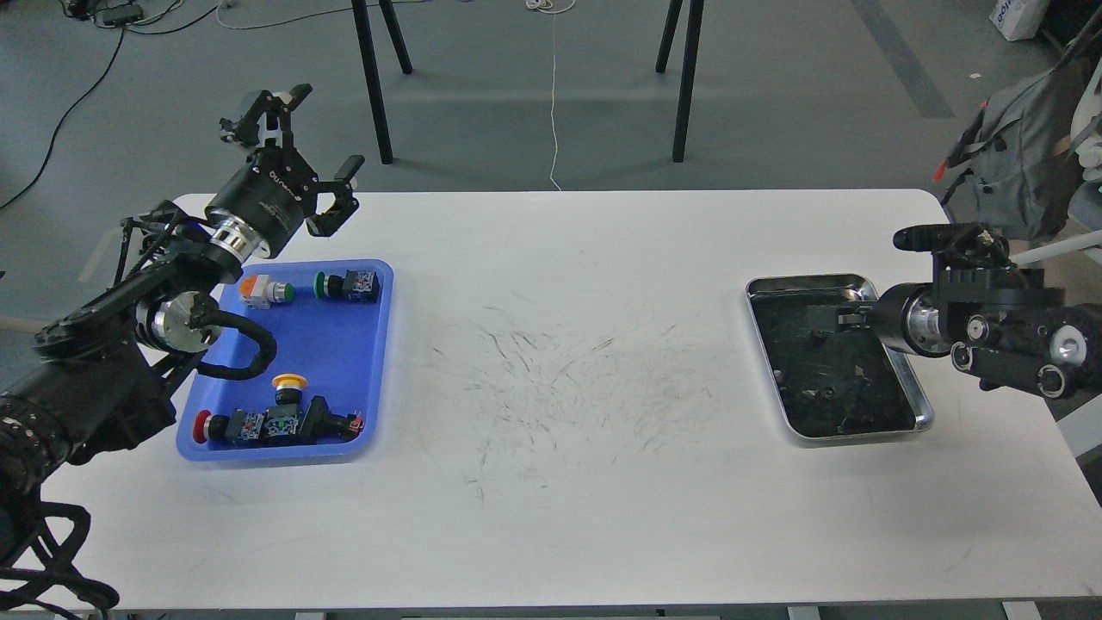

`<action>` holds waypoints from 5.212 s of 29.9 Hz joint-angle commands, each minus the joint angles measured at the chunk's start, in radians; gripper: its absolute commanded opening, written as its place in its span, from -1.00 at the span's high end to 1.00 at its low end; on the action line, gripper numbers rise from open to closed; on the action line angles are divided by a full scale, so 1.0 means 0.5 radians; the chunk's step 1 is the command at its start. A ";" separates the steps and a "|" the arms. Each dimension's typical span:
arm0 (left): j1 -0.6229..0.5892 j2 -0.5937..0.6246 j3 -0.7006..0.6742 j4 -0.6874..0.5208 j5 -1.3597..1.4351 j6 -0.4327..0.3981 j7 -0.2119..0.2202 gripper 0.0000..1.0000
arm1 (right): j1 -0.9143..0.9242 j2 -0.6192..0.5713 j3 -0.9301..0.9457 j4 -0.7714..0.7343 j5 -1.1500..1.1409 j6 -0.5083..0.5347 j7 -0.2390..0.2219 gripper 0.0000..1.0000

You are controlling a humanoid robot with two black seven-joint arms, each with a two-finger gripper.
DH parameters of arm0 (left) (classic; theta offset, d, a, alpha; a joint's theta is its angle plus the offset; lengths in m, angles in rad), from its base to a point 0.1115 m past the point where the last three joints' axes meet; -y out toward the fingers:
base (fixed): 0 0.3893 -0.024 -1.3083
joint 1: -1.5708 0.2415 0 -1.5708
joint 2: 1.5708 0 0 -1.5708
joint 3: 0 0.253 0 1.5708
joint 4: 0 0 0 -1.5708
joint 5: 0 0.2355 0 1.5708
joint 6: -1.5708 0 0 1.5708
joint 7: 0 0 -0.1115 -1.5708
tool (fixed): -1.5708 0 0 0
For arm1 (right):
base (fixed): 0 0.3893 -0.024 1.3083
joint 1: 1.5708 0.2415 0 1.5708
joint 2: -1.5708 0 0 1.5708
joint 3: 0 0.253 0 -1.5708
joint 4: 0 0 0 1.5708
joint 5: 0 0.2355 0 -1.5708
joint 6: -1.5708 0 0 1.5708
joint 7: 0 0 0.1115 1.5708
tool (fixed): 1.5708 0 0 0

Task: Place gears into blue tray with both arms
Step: 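Move the right gripper down over the metal tray, then grasp the small black gear in the metal tray with the right gripper, then carry the gear to the table centre and open the right gripper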

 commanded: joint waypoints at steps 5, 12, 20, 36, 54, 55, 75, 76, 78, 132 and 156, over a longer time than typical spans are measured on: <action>0.001 0.000 0.002 0.003 0.000 0.000 -0.009 -1.00 | -0.057 0.067 -0.007 -0.054 -0.008 0.003 0.009 -0.79; 0.001 0.000 0.002 0.003 0.000 0.000 -0.012 -1.00 | -0.063 0.070 -0.007 -0.082 -0.036 0.006 0.013 -0.70; 0.001 0.000 0.005 0.003 0.003 0.000 -0.025 -1.00 | -0.075 0.073 -0.010 -0.082 -0.122 0.012 0.016 -0.36; 0.013 -0.003 0.005 0.006 0.003 0.000 -0.037 -1.00 | -0.091 0.073 -0.019 -0.088 -0.158 0.034 0.022 0.23; 0.028 -0.046 0.011 0.046 0.006 0.000 -0.040 -1.00 | -0.094 0.088 -0.013 -0.100 -0.155 0.046 0.037 0.81; 0.028 -0.046 0.014 0.046 0.006 0.000 -0.040 -1.00 | -0.088 0.088 -0.010 -0.100 -0.149 0.052 0.037 0.84; 0.028 -0.036 0.027 0.046 0.009 0.000 -0.040 -1.00 | -0.054 0.091 0.014 -0.103 -0.140 0.052 0.034 0.07; 0.028 -0.036 0.027 0.046 0.009 0.000 -0.040 -1.00 | -0.054 0.091 0.014 -0.103 -0.140 0.055 0.034 0.06; 0.028 -0.036 0.027 0.046 0.009 0.000 -0.040 -1.00 | -0.051 0.088 0.014 -0.103 -0.137 0.055 0.034 0.04; 0.038 -0.021 0.027 0.046 0.009 0.000 -0.037 -1.00 | -0.094 0.196 0.400 -0.220 -0.128 0.083 0.132 0.98; 0.090 0.215 0.027 0.006 0.009 0.000 -0.034 -1.00 | -0.588 0.784 1.398 0.023 -0.122 0.104 0.476 0.98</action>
